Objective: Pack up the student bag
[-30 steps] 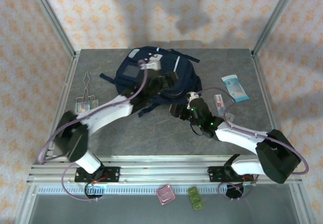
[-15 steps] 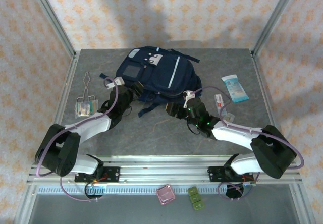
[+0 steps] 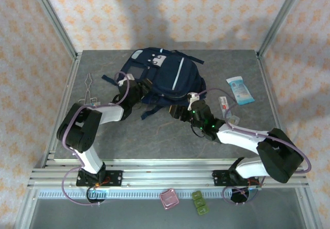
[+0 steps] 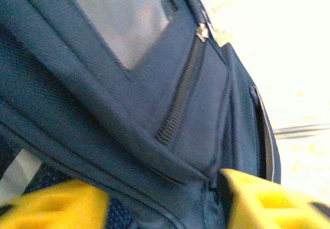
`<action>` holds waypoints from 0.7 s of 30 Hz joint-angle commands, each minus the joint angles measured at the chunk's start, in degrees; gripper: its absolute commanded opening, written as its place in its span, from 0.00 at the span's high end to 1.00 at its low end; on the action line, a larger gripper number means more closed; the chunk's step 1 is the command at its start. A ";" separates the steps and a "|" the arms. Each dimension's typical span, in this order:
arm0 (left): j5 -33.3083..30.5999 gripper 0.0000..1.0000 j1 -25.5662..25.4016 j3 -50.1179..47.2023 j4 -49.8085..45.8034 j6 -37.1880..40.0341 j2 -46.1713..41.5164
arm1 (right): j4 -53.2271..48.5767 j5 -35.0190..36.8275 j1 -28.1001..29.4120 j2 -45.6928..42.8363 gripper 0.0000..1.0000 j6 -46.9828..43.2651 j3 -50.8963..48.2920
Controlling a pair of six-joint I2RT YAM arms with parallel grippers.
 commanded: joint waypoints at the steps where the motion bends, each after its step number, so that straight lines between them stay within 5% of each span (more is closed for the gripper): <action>1: 6.39 0.77 1.22 4.12 3.36 -1.05 3.45 | 1.54 0.94 0.45 -0.94 0.34 0.11 -1.09; 2: 8.11 0.88 1.35 4.55 4.56 -1.57 3.95 | 1.54 0.89 0.46 -0.66 0.34 0.10 -1.14; 5: 10.99 1.00 1.45 5.15 5.67 -3.15 3.70 | 1.92 0.52 0.53 0.03 0.34 0.11 -1.55; 14: 13.66 1.00 1.20 4.50 0.12 -7.12 -6.10 | 2.75 0.10 0.54 3.19 0.35 -0.07 1.64; 21: 14.98 1.00 -1.10 4.84 -3.78 -9.84 -12.14 | 2.99 -0.36 0.14 8.64 0.48 -0.12 9.34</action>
